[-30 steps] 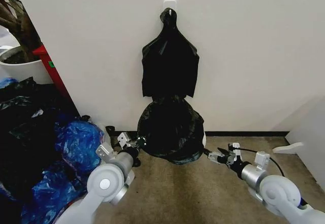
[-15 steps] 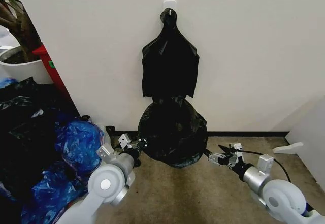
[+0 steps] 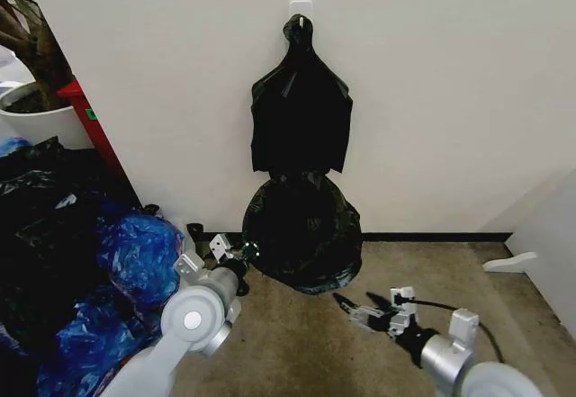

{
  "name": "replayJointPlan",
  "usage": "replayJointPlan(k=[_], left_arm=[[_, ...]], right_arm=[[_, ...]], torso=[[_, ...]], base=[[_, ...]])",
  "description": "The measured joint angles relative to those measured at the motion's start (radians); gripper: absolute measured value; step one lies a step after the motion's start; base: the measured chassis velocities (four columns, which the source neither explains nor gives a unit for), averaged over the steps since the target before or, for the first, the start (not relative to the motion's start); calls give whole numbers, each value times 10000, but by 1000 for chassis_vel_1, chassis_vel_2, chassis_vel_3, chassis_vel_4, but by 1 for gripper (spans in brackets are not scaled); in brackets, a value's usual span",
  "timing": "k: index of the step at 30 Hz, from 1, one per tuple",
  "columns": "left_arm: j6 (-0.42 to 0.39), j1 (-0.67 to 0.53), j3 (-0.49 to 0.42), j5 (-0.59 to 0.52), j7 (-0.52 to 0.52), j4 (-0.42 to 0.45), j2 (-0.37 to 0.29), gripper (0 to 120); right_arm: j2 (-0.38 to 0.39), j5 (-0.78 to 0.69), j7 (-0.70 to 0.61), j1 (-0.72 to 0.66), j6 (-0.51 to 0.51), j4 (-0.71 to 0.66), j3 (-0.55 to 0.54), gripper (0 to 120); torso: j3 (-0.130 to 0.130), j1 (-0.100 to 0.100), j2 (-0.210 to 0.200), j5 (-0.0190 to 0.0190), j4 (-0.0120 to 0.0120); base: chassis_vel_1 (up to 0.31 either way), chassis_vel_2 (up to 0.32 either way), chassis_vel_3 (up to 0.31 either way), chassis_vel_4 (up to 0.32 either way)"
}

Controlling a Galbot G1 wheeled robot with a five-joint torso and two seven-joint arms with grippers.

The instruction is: Place the garbage bag over the trash bin.

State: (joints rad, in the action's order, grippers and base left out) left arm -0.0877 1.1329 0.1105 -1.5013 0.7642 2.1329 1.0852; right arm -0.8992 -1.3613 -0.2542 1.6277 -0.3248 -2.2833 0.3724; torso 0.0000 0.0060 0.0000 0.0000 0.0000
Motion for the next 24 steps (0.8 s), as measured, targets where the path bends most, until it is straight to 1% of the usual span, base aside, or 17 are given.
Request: replayJointPlan(k=[1, 2, 7, 11, 14, 15, 16, 18, 21, 24], left_arm=[[6, -16, -7, -12, -5, 17, -9, 1], [7, -24, -9, -22, -10, 31, -16, 1], [19, -43, -40, -60, -14, 104, -27, 1], [35, -48, -87, -226, 79, 280, -23, 1], [39, -94, -96, -437, 242, 441, -25, 1], [47, -144, -89, -678, 368, 570, -26, 1], [47, -144, -89, -678, 368, 570, -26, 1], [56, -167, -83, -854, 452, 710, -28, 1], [64, -130, -80, -914, 499, 853, -33, 1], [68, -85, -66, -902, 515, 874, -29, 1]], right_arm=[[-180, -521, -528, -136, -42, -32, -66, 100], [-255, -637, -678, -180, -37, -13, -92, 100], [-477, -560, -769, -298, 95, 434, -202, 100], [-869, -481, -765, -576, 167, 913, -334, 100], [-1050, 217, -479, -678, 167, 1463, -438, 100], [-1087, 1087, -108, -694, 224, 1933, -533, 100], [-1087, 1087, -108, -694, 224, 1933, -533, 100], [-1132, 1787, 199, -740, 378, 2378, -616, 100], [-1260, 2348, 335, -841, 564, 2869, -632, 100], [-1257, 2634, 392, -652, 732, 2811, -493, 100]], torso=[[0, 0, 0, -1, -1], [0, 0, 0, -1, -1], [0, 0, 0, 0, -3], [0, 0, 0, -1, -2], [0, 0, 0, 0, -2], [0, 0, 0, -1, -3], [0, 0, 0, -1, -3], [0, 0, 0, 0, -5], [0, 0, 0, 2, -2], [1, 0, -1, 6, 3]], base=[[0, 0, 0, 0], [0, 0, 0, 0], [0, 0, 0, 0], [0, 0, 0, 0], [0, 0, 0, 0], [0, 0, 0, 0], [0, 0, 0, 0], [0, 0, 0, 0], [0, 0, 0, 0], [0, 0, 0, 0]])
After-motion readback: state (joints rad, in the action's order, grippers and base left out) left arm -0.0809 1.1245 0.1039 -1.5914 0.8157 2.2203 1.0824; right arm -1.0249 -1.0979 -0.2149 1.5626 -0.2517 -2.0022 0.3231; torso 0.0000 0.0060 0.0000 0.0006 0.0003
